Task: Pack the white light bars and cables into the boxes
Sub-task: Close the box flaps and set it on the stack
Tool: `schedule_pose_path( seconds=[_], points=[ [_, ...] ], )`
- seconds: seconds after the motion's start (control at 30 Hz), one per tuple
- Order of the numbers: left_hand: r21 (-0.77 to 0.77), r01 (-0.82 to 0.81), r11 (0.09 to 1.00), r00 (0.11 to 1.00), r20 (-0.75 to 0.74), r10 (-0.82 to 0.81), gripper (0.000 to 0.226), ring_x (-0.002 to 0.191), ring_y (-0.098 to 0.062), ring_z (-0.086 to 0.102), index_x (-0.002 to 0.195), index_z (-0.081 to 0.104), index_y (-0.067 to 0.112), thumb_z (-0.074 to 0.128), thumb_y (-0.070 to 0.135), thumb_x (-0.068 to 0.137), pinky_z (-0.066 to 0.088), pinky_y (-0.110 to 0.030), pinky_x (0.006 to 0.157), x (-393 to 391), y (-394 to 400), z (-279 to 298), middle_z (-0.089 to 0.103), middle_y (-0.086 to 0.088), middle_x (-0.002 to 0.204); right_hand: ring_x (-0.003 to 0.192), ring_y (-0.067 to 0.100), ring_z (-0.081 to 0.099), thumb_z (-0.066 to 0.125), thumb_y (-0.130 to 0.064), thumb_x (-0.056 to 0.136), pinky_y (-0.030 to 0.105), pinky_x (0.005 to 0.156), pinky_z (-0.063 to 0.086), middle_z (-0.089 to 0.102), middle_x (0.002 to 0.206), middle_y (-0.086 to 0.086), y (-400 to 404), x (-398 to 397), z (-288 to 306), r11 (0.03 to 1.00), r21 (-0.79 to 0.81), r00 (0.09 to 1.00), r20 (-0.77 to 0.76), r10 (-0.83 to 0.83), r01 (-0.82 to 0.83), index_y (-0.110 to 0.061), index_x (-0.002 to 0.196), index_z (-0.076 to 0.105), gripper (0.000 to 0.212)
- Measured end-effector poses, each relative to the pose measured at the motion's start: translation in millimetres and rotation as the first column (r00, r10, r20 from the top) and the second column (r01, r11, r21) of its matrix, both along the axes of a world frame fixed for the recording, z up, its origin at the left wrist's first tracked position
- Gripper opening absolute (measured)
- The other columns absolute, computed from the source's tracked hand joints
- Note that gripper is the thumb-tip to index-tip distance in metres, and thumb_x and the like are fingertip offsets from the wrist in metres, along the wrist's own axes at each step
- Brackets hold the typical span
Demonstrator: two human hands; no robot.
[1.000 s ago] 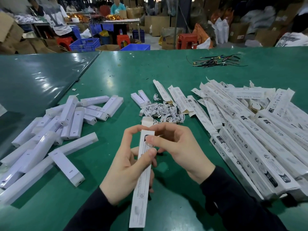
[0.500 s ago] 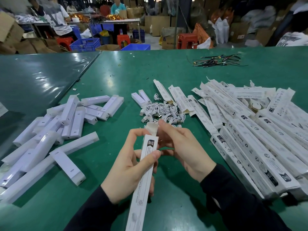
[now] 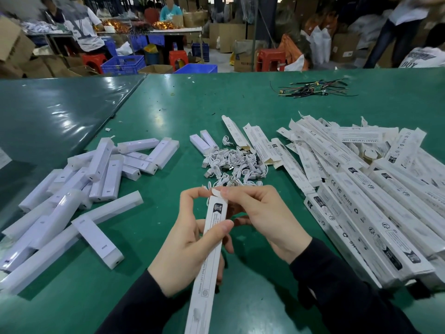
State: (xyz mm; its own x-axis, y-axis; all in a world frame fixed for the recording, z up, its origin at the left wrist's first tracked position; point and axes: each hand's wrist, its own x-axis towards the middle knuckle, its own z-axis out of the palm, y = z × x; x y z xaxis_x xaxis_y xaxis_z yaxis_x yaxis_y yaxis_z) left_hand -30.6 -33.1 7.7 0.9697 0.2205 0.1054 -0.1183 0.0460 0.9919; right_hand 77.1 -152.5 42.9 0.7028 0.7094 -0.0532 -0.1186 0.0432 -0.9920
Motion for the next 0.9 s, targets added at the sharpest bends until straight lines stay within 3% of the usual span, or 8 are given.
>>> schedule_pose_path(
  seconds=[0.33,0.47,0.53,0.6,0.67,0.73,0.8,0.9],
  points=[
    [-0.056,0.037,0.998,0.997,-0.062,-0.041,0.056,0.036,-0.029,0.053,0.117,0.034,0.053,0.074,0.040,0.080,0.050,-0.038,0.039,-1.7,0.8,6.1,0.062,-0.025,0.070,0.069,0.003,0.063,0.063,-0.017,0.092,0.018,0.064,0.047,0.075,0.081,-0.009,-3.3,5.9,-4.0,0.999,-0.030,0.976,0.217,0.018,-0.012,-0.021,0.090,0.080,0.018],
    [-0.129,0.091,0.987,0.985,-0.135,-0.109,0.065,0.032,-0.026,0.051,0.131,0.029,0.049,0.067,0.042,0.079,0.047,-0.029,0.037,-4.6,10.0,15.4,0.061,-0.030,0.069,0.072,0.011,0.061,0.060,-0.024,0.091,0.026,0.068,0.049,0.067,0.084,0.000,-3.8,1.8,-15.4,0.996,0.023,0.633,0.771,-0.071,0.083,-0.018,0.099,0.079,0.022],
    [-0.160,0.144,0.977,0.966,-0.191,-0.174,0.059,0.031,-0.024,0.051,0.137,0.028,0.043,0.062,0.039,0.090,0.046,-0.026,0.036,-9.2,13.1,16.2,0.060,-0.032,0.069,0.072,0.010,0.060,0.062,-0.023,0.090,0.028,0.067,0.049,0.067,0.086,-0.001,-4.9,2.4,-16.9,0.996,0.024,0.530,0.845,-0.068,0.089,-0.015,0.095,0.080,0.020],
    [-0.268,0.158,0.951,0.947,-0.231,-0.222,0.055,0.031,-0.022,0.051,0.139,0.032,0.042,0.058,0.047,0.091,0.045,-0.027,0.036,-2.2,13.7,18.8,0.060,-0.033,0.071,0.071,0.010,0.060,0.066,-0.021,0.086,0.027,0.065,0.048,0.068,0.083,-0.001,-5.4,3.4,-14.6,0.998,0.019,0.633,0.773,-0.048,0.052,-0.012,0.087,0.080,0.017],
    [-0.152,0.139,0.979,0.943,-0.280,-0.177,0.087,0.036,-0.008,0.055,0.134,0.041,0.028,0.061,0.079,0.066,0.053,-0.036,0.047,5.2,14.7,22.7,0.066,-0.033,0.083,0.071,0.013,0.062,0.068,-0.024,0.083,0.028,0.063,0.049,0.069,0.086,0.000,-5.3,3.6,-11.2,0.998,-0.004,0.820,0.570,0.053,-0.062,-0.013,0.091,0.077,0.015],
    [-0.186,0.214,0.959,0.911,-0.315,-0.264,0.115,0.036,0.001,0.055,0.116,0.048,0.010,0.070,0.089,0.035,0.055,-0.024,0.050,5.2,17.1,28.2,0.071,-0.024,0.076,0.073,0.012,0.061,0.073,-0.023,0.080,0.025,0.065,0.050,0.070,0.093,-0.002,-5.9,3.7,-7.1,0.982,-0.016,0.908,0.379,0.180,-0.188,-0.019,0.100,0.074,0.021],
    [-0.520,0.301,0.800,0.864,-0.207,-0.459,0.100,0.035,-0.016,0.060,0.130,0.049,0.005,0.077,0.071,0.060,0.051,-0.024,0.035,7.8,20.9,27.4,0.067,-0.028,0.072,0.078,0.015,0.060,0.078,-0.017,0.077,0.029,0.072,0.051,0.071,0.096,0.008,-9.5,7.9,-2.7,0.966,-0.035,0.905,0.341,0.254,-0.257,-0.016,0.103,0.073,0.026],
    [-0.635,0.390,0.666,0.829,-0.074,-0.555,0.086,0.051,-0.029,0.069,0.150,0.030,0.025,0.055,0.070,0.080,0.057,-0.031,0.043,-3.7,33.2,23.8,0.066,-0.033,0.096,0.078,0.027,0.059,0.083,-0.008,0.073,0.045,0.072,0.051,0.069,0.095,0.028,-20.4,7.6,17.0,0.957,-0.028,0.902,0.329,0.281,-0.288,-0.018,0.092,0.076,0.022]
  ],
)
